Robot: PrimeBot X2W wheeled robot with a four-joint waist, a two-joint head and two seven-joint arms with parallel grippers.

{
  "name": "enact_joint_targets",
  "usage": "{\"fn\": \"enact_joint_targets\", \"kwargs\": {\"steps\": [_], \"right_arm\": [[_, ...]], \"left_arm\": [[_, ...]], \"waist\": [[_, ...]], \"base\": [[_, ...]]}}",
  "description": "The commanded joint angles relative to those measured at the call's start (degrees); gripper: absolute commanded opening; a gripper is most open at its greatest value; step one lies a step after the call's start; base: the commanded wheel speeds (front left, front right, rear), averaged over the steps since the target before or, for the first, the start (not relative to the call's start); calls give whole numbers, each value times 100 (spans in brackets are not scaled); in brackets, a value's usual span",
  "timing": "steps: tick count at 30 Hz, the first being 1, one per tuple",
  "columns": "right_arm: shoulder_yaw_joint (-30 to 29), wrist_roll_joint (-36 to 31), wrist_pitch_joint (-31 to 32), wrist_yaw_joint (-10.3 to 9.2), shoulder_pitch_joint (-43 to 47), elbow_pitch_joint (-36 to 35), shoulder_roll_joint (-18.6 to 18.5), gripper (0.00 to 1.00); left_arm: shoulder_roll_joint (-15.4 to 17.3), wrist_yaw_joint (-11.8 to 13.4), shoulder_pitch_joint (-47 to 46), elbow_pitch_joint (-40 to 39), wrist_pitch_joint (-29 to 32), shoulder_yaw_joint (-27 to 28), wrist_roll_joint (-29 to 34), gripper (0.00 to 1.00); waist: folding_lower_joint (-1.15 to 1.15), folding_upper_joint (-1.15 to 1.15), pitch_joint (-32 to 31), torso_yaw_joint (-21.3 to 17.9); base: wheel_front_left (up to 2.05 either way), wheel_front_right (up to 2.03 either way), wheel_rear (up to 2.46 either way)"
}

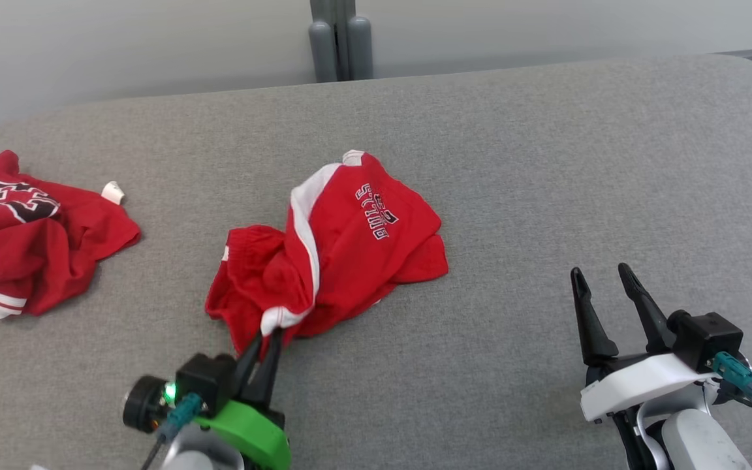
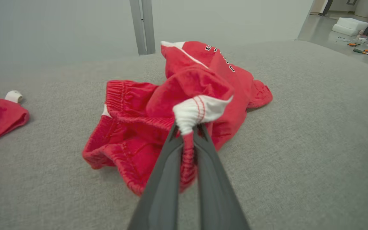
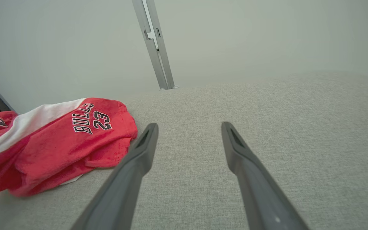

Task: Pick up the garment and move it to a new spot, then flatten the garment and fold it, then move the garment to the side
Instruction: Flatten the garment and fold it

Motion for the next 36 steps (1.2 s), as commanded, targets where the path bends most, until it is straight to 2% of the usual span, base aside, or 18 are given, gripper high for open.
{"fn": "enact_joint_targets", "kwargs": {"steps": [1,9,10,11,16,22,36], "right_arm": [[-8,-12,-17,0,91,1,-40,100],[28,6,-17,0,96,22,-58,100],[34,8,-17,0,101,28,-59,100],[34,11,-17,0,110,35,-62,100],[18,16,-17,0,136,61,-61,100],[28,13,-17,0,141,70,-37,100],[-15,30,-17,0,195,105,-48,100]], "left_arm": [[-41,47,204,-24,-18,-21,-29,0],[-154,180,944,41,-18,47,-230,0],[-158,193,964,42,-18,69,-198,74],[-173,187,978,24,-18,92,-164,100],[-279,108,931,-487,-13,391,-77,100],[-423,146,1059,-1223,-12,1122,171,100],[-808,153,1101,-1600,-13,2784,583,100]], "waist": [[0,0,-65,157],[0,0,-81,391],[0,0,-83,411],[0,0,-87,428],[0,0,-138,486],[0,0,-190,453],[0,0,-224,328]], "base": [[0,0,0],[0,0,0],[0,0,0],[0,0,0],[0,0,0],[0,0,0],[0,0,0]]}}
